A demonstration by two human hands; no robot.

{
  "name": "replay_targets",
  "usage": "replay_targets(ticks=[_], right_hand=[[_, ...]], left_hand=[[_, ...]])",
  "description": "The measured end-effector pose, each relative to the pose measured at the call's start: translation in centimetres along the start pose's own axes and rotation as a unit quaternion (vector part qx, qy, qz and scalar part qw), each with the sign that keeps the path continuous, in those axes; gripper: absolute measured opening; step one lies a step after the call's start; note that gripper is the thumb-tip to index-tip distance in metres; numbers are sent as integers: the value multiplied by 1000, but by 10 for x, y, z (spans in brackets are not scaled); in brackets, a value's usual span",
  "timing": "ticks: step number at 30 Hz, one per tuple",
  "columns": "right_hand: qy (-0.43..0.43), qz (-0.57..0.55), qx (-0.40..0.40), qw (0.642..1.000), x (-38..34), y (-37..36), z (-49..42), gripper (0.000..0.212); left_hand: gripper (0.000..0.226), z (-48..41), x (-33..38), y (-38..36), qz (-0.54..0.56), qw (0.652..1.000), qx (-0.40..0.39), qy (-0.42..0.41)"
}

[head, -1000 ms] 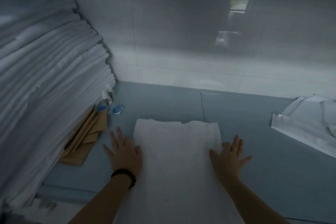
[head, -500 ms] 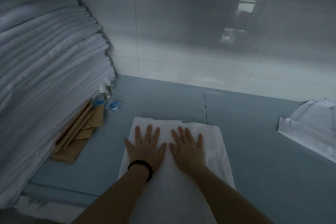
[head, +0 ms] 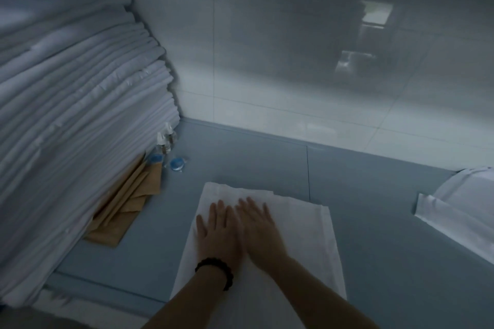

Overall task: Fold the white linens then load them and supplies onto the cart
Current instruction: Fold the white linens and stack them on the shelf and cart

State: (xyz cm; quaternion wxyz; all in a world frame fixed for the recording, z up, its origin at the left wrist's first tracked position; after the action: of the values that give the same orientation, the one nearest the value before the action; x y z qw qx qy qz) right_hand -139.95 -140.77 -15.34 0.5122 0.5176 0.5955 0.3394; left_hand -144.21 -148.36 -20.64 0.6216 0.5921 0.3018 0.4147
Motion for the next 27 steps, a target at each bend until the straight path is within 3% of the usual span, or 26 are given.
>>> replay_targets(ticks=[2, 5, 10, 13, 15, 17, 19, 21, 23, 27], right_hand=[[7, -85, -96, 992, -23, -32, -10, 50], [-29, -4, -106, 994, 4, -45, -14, 51], [-253, 78, -140, 954, 112, -20, 8, 55], [-329, 124, -135, 926, 139, 7, 33, 57], [-309, 155, -93, 934, 116, 16, 38, 56], [-230, 109, -58, 965, 61, 5, 38, 57], [-135, 18, -93, 986, -4, -24, 46, 53], [-81, 4, -133, 988, -41, -45, 62, 51], [-107, 40, -118, 986, -27, -40, 71, 52], [-241, 61, -100, 963, 50, -19, 103, 56]], left_hand=[[62, 2, -6, -1, -28, 1000, -2, -11], [59, 4, -17, 2, -17, 1000, 4, -17], [65, 12, -27, 9, 3, 999, -43, -22], [66, 33, -32, 12, 4, 996, -87, -11], [64, 55, -29, 12, -3, 996, -92, -4], [62, 80, -19, 4, -11, 995, -99, -12], [61, 99, -13, -6, -27, 994, -106, -24], [61, 109, -13, -13, -43, 994, -89, -36], [59, 115, -15, -15, -34, 997, -54, -44], [60, 118, -17, -16, -24, 998, -19, -47]])
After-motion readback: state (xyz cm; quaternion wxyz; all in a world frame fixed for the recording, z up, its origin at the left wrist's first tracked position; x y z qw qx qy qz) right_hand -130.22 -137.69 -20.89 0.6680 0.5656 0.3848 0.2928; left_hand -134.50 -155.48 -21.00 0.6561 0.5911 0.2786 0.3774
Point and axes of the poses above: each hand's wrist, its own z-axis away from the middle knuckle, its own y-axis out of the back of the hand, x = y × z, the point moved 9 cm from there along -z, towards the middle knuckle, and after that the axes turned 3 degrees about -z, right-handed, at the moved point
